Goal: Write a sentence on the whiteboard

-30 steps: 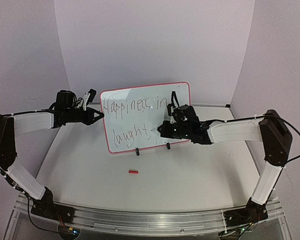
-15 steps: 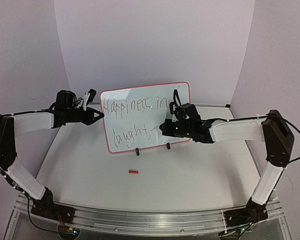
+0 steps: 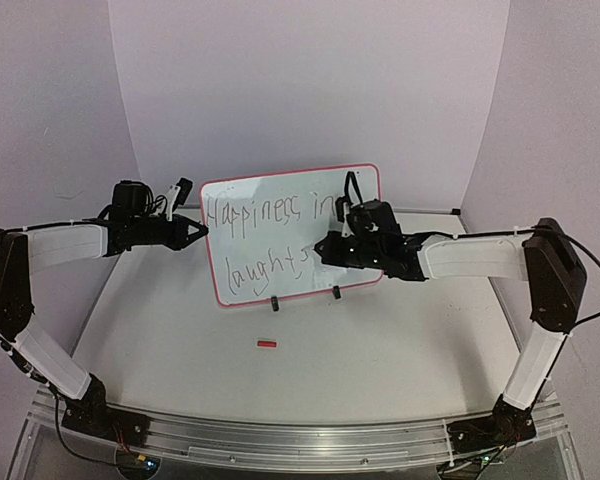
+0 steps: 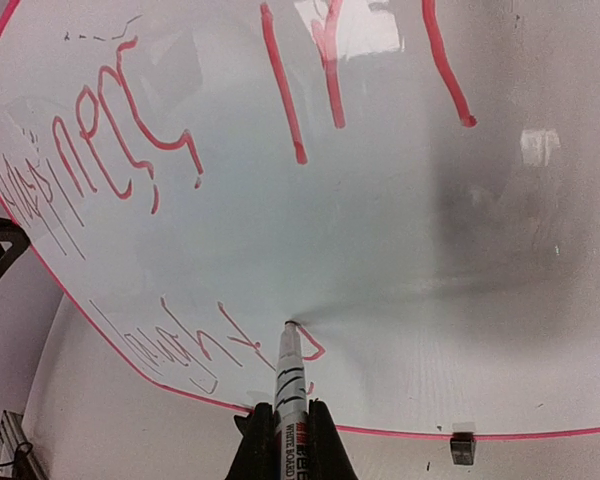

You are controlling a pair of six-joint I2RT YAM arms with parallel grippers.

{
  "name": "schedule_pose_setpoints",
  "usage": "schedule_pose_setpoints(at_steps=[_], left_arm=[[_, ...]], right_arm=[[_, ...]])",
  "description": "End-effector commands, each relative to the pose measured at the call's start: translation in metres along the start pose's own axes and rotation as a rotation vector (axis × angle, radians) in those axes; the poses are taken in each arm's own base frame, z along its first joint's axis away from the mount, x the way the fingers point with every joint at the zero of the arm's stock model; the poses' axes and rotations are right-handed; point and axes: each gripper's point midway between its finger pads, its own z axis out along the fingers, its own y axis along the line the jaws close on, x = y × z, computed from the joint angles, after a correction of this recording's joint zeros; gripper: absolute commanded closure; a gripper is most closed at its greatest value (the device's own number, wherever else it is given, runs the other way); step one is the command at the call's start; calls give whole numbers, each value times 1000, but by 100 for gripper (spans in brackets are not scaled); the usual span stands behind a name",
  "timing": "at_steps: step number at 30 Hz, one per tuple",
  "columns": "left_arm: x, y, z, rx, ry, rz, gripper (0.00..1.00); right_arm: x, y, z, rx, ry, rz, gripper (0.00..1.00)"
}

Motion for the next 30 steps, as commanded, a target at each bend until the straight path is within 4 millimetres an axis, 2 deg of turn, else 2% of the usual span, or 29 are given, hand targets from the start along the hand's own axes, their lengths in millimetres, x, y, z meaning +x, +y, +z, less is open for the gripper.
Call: schedule_pose_setpoints(at_steps=[1,16,24,30], left_arm=[[-15,4,-4,-39,-23,72,100],[-14,3,-3,-36,-22,71,100],[-14,3,-3,-35,-21,69,100],[-16,3,-4,-34,-24,72,100]], right_arm=[[1,1,12,-16,6,8,100],[36,-26,8,49,68,49,100],[24,-31,-3,89,25,34,100],[4,-21,-23,69,-27,22,100]])
